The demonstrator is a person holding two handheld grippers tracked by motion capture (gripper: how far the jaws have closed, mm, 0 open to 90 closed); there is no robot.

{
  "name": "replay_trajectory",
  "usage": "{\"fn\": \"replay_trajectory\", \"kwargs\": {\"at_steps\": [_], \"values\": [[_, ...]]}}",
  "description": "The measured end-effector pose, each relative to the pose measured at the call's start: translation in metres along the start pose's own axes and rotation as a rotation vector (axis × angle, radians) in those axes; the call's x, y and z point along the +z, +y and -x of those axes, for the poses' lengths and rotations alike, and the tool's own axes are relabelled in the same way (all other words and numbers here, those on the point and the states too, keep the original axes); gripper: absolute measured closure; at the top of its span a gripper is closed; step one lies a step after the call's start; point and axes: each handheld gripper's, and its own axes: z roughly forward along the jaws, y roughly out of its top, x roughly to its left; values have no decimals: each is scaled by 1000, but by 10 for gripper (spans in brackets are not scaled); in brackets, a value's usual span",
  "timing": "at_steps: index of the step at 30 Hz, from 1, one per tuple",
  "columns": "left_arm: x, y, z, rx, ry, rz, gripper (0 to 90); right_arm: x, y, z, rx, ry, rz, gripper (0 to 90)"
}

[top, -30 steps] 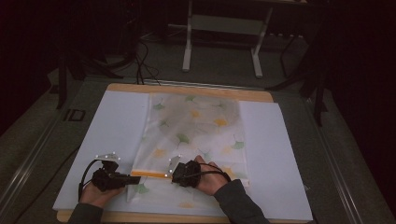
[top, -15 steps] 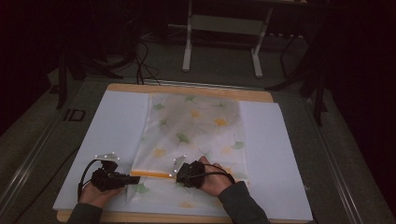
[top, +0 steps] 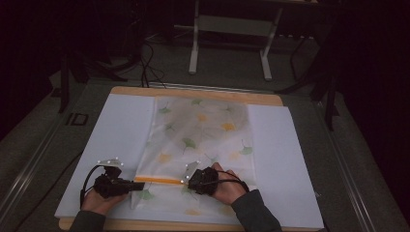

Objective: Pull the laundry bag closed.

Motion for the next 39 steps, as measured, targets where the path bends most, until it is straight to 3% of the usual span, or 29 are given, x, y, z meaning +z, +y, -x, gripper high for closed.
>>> {"fn": "replay_trajectory", "kwargs": {"at_steps": [39], "values": [[-1,-1,-2,-3,3,5,867,-21,-37,1,61,-34,25,850]]}}
